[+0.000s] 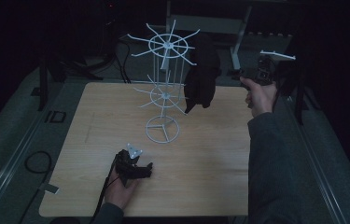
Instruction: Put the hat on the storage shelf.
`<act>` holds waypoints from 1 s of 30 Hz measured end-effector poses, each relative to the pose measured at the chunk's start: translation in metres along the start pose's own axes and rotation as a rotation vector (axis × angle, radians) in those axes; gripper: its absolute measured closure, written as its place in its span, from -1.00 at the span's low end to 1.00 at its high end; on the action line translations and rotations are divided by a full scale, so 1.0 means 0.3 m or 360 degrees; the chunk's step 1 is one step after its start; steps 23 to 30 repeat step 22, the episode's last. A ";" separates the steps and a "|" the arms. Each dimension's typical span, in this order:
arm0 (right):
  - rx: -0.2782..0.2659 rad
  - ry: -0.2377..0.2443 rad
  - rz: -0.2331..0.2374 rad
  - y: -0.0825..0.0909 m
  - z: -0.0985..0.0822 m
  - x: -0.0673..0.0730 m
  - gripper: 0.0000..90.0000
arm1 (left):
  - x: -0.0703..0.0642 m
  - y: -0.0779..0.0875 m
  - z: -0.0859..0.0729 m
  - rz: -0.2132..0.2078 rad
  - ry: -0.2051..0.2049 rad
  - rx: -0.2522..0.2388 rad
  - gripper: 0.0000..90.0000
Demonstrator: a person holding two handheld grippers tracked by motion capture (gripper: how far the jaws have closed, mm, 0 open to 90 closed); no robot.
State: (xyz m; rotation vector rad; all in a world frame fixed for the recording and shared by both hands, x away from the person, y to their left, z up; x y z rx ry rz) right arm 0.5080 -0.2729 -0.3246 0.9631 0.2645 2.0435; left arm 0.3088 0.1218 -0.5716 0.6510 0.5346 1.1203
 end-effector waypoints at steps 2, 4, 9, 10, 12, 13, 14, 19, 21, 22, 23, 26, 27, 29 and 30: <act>0.0003 0.0016 -0.0007 0.001 0.000 0.003 0.30 | 0.000 0.000 0.000 0.0000 0.0003 -0.0002 -0.81; 0.0011 0.0028 -0.0018 0.000 -0.001 0.003 0.32 | 0.000 0.000 0.000 0.0000 0.0003 -0.0002 -0.81; 0.0050 0.0058 -0.0052 -0.005 -0.010 -0.001 0.48 | 0.000 0.000 0.000 0.0000 0.0003 -0.0002 -0.81; 0.0066 0.0073 -0.0051 -0.007 -0.013 -0.001 0.55 | 0.000 0.000 0.000 0.0000 0.0003 -0.0003 -0.81; 0.0087 0.0095 -0.0072 -0.010 -0.020 0.000 0.65 | 0.000 0.000 0.000 0.0000 0.0004 -0.0003 -0.81; 0.0095 0.0105 -0.0082 -0.012 -0.023 0.000 0.69 | -0.001 0.000 0.000 0.0001 0.0003 -0.0001 -0.81; 0.0099 0.0114 -0.0084 -0.013 -0.026 -0.001 0.73 | -0.001 0.000 0.000 0.0001 0.0003 -0.0001 -0.81; 0.0134 0.0147 -0.0125 -0.016 -0.038 0.000 0.91 | -0.001 -0.001 0.001 0.0000 -0.0002 0.0001 -0.81; 0.0146 0.0166 -0.0142 -0.016 -0.042 0.003 0.97 | -0.001 -0.001 0.001 -0.0001 -0.0005 0.0002 -0.81; 0.0147 0.0172 -0.0144 -0.016 -0.043 0.003 0.99 | -0.002 -0.002 0.001 -0.0001 -0.0002 -0.0002 -0.81; 0.0147 0.0172 -0.0144 -0.016 -0.043 0.003 0.99 | -0.002 -0.002 0.001 -0.0001 -0.0002 -0.0002 -0.81; 0.0147 0.0172 -0.0144 -0.016 -0.043 0.003 0.99 | -0.002 -0.002 0.001 -0.0001 -0.0002 -0.0002 -0.81; 0.0147 0.0172 -0.0144 -0.016 -0.043 0.003 0.99 | -0.002 -0.002 0.001 -0.0001 -0.0002 -0.0002 -0.81; 0.0147 0.0172 -0.0144 -0.016 -0.043 0.003 0.99 | -0.002 -0.002 0.001 -0.0001 -0.0002 -0.0002 -0.81; 0.0147 0.0172 -0.0144 -0.016 -0.043 0.003 0.99 | -0.002 -0.002 0.001 -0.0001 -0.0002 -0.0002 -0.81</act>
Point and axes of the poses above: each handheld gripper's, and its own axes: y roughly backward along the jaws, z roughly out of its top, x roughly to its left, the point moved 1 cm from there along -y, roughly forward along the jaws, and after that the axes turned 5 degrees about y, right-handed, at the moved point
